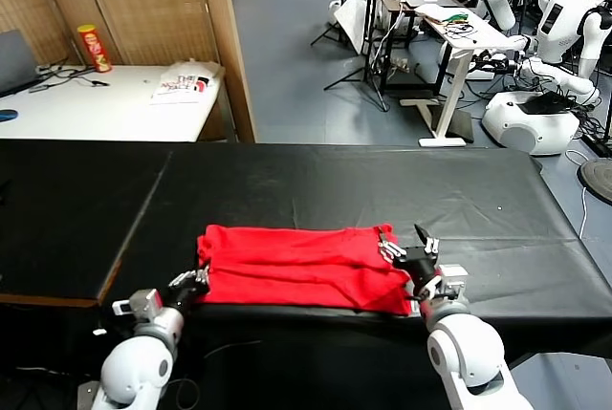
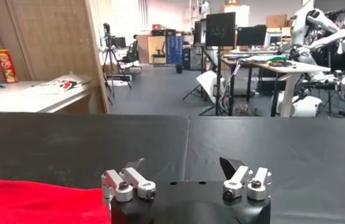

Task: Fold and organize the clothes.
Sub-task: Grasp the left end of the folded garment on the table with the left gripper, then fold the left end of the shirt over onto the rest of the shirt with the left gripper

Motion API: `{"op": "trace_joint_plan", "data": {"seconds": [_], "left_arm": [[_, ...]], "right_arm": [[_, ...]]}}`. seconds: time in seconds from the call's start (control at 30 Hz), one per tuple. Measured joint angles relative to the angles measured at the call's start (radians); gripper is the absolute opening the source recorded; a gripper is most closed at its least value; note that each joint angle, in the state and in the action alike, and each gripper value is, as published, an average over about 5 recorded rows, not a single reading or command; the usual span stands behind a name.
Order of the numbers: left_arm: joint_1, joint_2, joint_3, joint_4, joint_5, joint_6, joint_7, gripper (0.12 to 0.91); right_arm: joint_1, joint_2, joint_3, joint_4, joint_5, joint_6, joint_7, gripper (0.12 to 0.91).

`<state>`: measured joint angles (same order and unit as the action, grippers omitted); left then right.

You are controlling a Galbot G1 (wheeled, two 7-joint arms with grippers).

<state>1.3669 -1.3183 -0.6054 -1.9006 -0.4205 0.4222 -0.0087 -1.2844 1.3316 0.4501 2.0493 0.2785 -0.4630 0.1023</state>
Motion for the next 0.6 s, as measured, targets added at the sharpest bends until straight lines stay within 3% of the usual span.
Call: {"op": "trace_joint_plan", "data": {"seconds": [0.2,0.43,0.6], "left_arm": [[-0.004,0.075,-0.043,0.022,0.195,-0.069,0.025,0.163],[0.004,0.252,-0.125,0.081,0.329,-0.140,0.028,0.163],[0.011,0.316,-0.131,0.070,0.334,-0.116,0.013,0.163]], "right_arm": [[-0.004,0.009,0.007,0.001,0.000,-0.001,0.001,0.798],[-0.012,0.028,0.007,0.003,-0.006,-0.001,0.002,0.798],[-0.024,0.033,0.006,0.012,-0.019,0.000,0.001,0.798]]}}
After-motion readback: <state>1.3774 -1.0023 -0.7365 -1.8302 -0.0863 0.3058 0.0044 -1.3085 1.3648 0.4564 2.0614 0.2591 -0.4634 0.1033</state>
